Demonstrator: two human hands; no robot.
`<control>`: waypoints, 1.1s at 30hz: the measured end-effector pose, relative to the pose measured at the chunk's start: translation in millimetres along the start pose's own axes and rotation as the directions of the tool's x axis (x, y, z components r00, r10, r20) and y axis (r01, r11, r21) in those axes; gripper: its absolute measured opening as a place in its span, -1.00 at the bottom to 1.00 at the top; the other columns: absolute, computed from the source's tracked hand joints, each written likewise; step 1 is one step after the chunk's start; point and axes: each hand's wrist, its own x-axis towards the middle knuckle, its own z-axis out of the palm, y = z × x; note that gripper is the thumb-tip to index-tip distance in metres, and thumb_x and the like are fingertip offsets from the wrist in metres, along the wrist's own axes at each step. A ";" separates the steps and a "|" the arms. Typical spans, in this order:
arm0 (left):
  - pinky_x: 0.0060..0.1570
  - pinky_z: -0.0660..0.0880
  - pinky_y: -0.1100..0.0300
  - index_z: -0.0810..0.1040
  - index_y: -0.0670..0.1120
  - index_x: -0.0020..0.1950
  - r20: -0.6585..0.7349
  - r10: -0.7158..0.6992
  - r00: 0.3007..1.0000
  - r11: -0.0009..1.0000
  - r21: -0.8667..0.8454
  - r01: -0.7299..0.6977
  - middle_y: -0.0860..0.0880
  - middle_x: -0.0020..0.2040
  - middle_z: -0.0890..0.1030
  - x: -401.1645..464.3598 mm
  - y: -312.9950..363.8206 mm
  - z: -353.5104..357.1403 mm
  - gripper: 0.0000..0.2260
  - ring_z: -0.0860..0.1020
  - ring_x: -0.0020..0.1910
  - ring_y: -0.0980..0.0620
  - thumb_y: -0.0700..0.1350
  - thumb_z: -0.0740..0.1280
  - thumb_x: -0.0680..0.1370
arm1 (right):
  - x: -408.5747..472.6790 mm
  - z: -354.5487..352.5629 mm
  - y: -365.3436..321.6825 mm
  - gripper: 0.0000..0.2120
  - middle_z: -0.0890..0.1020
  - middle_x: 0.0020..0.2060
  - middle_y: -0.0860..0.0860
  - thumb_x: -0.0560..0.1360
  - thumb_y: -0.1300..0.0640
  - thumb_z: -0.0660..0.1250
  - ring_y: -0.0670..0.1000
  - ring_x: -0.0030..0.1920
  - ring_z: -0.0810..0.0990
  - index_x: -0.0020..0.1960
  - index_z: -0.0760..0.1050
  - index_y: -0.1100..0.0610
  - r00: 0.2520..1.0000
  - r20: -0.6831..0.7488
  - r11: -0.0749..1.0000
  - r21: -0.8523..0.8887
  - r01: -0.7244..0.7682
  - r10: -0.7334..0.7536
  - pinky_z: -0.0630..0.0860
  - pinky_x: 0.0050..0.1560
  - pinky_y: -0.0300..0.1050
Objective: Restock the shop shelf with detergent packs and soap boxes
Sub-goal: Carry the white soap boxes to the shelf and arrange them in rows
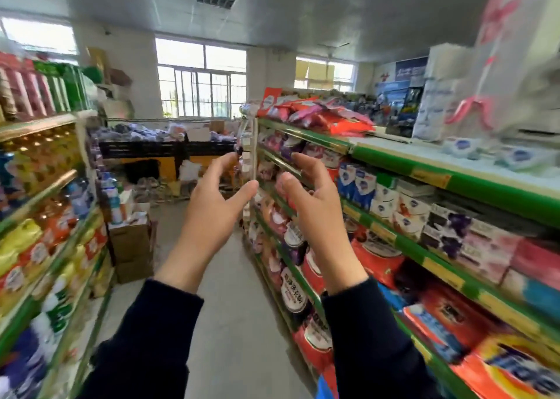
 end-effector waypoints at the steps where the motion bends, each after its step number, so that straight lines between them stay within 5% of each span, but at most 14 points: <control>1: 0.11 0.27 0.47 0.38 0.26 0.47 0.024 0.010 1.000 1.000 -0.023 -0.009 0.52 0.22 0.38 5.9 -0.5 18.1 -0.50 0.36 0.27 0.44 0.15 0.42 0.55 | 7.0 -12.9 7.2 -0.67 0.56 0.27 -0.20 0.60 0.01 0.34 -0.17 0.34 0.50 0.36 0.48 -0.08 1.000 -0.024 1.000 -0.025 -0.002 0.001 0.47 0.40 0.06; 7: 0.22 0.31 0.25 0.36 0.32 0.47 0.180 0.045 0.983 0.991 -0.133 -0.021 0.45 0.31 0.39 45.5 2.1 130.6 -0.48 0.34 0.33 0.36 0.23 0.41 0.54 | 55.3 -88.0 49.0 -0.67 0.57 0.27 -0.19 0.59 0.00 0.35 -0.14 0.32 0.52 0.35 0.49 -0.09 0.989 -0.143 0.992 -0.113 -0.047 0.031 0.48 0.38 0.11; 13: 0.33 0.32 0.16 0.37 0.30 0.47 0.298 0.117 0.947 0.973 -0.223 -0.050 0.30 0.43 0.42 70.2 0.7 229.9 -0.49 0.35 0.44 0.24 0.22 0.40 0.54 | 95.9 -155.5 83.3 -0.70 0.54 0.27 -0.25 0.61 0.04 0.35 -0.19 0.34 0.47 0.33 0.49 -0.12 0.968 -0.252 0.969 -0.234 -0.083 0.022 0.43 0.37 -0.07; 18: 0.20 0.27 0.41 0.37 0.24 0.51 0.406 0.169 0.898 0.955 -0.292 -0.048 0.27 0.44 0.43 96.1 -4.9 300.9 -0.47 0.36 0.40 0.29 0.17 0.40 0.55 | 119.6 -189.4 113.7 -0.67 0.54 0.30 -0.19 0.61 0.06 0.35 -0.13 0.36 0.49 0.36 0.48 -0.09 0.937 -0.346 0.944 -0.291 -0.156 0.049 0.45 0.41 0.10; 26: 0.44 0.28 0.15 0.35 0.25 0.52 0.557 0.345 0.756 0.894 -0.440 -0.083 0.26 0.48 0.41 155.0 -1.6 384.4 -0.46 0.32 0.46 0.26 0.12 0.41 0.56 | 178.1 -224.9 133.8 -0.62 0.54 0.33 -0.23 0.63 0.02 0.33 -0.24 0.33 0.49 0.44 0.44 -0.10 0.898 -0.439 0.881 -0.430 -0.200 -0.010 0.49 0.39 0.00; 33: 0.40 0.29 0.12 0.36 0.26 0.50 0.606 0.519 0.603 0.817 -0.559 -0.142 0.31 0.44 0.41 222.8 11.4 446.0 -0.47 0.34 0.41 0.26 0.17 0.41 0.55 | 231.3 -273.1 127.1 -0.56 0.51 0.39 -0.20 0.62 -0.06 0.33 -0.22 0.37 0.44 0.48 0.41 -0.10 0.887 -0.460 0.705 -0.637 -0.312 -0.023 0.39 0.35 -0.18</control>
